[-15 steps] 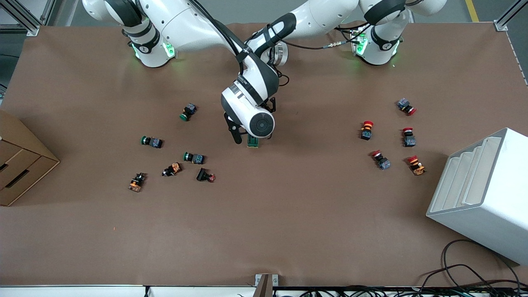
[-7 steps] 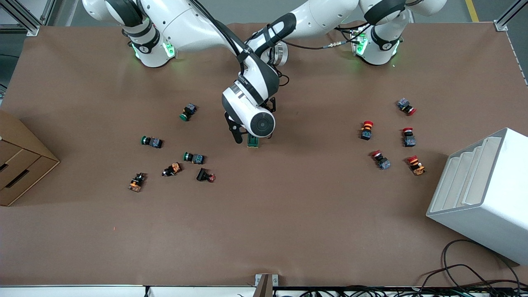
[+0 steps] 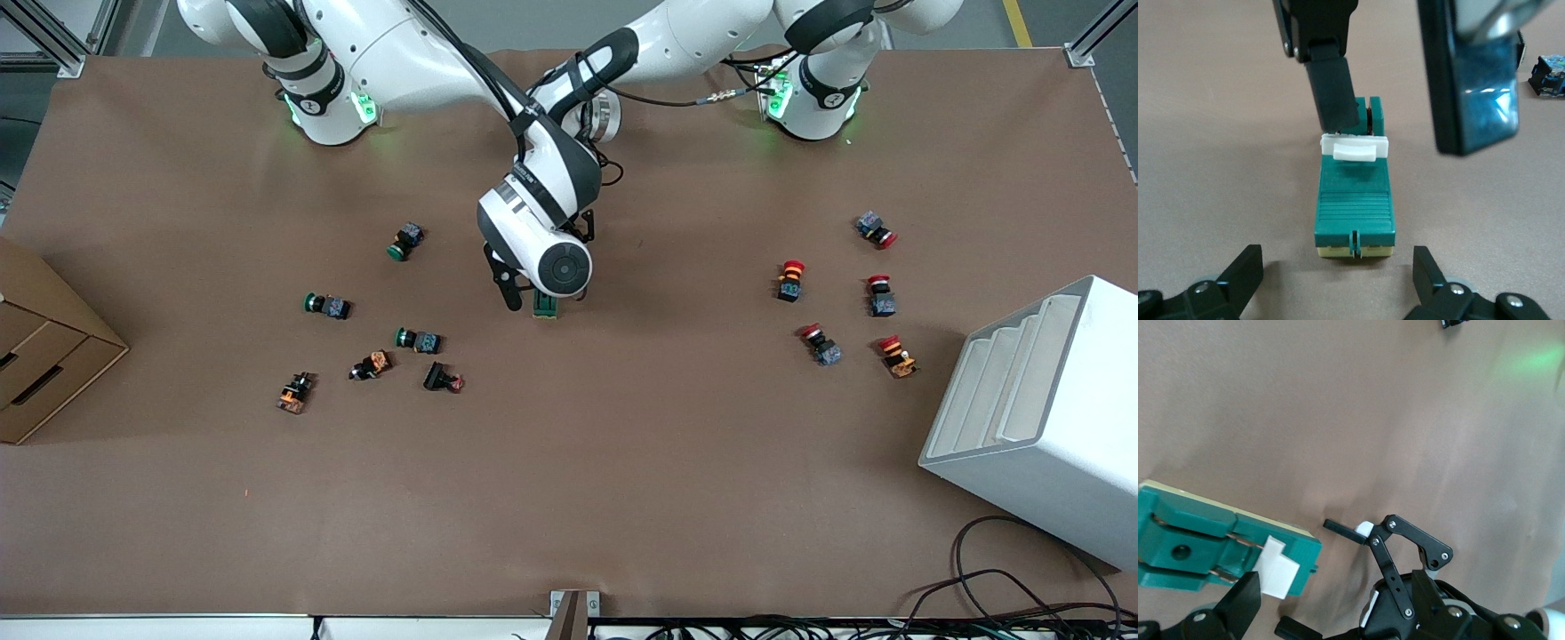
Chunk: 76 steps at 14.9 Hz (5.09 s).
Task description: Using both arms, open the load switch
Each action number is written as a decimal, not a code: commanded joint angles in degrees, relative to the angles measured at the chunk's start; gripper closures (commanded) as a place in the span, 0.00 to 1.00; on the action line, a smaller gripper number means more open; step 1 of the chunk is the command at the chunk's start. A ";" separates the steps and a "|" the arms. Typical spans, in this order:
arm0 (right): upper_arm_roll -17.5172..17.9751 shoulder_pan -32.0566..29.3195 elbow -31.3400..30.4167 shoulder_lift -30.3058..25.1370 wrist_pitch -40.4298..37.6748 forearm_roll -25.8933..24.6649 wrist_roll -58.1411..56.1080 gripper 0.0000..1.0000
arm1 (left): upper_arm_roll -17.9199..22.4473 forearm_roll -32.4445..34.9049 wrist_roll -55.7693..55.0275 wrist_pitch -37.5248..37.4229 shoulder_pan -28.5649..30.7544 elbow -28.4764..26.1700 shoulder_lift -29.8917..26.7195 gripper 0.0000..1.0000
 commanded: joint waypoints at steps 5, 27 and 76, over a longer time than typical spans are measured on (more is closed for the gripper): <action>-0.30 -7.90 -0.74 -9.01 -0.08 -2.91 -15.42 0.00 | 0.10 -1.10 0.66 -0.29 0.25 -0.34 -1.15 0.01; -0.38 -48.33 -7.60 -31.34 -6.40 -15.14 -107.81 0.00 | -0.16 -49.75 40.17 -1.79 5.77 21.10 -12.64 0.00; -2.76 -45.71 -5.93 -42.07 -17.83 -14.70 -102.90 0.00 | 27.79 -104.81 138.21 -27.28 39.27 9.86 -59.86 0.00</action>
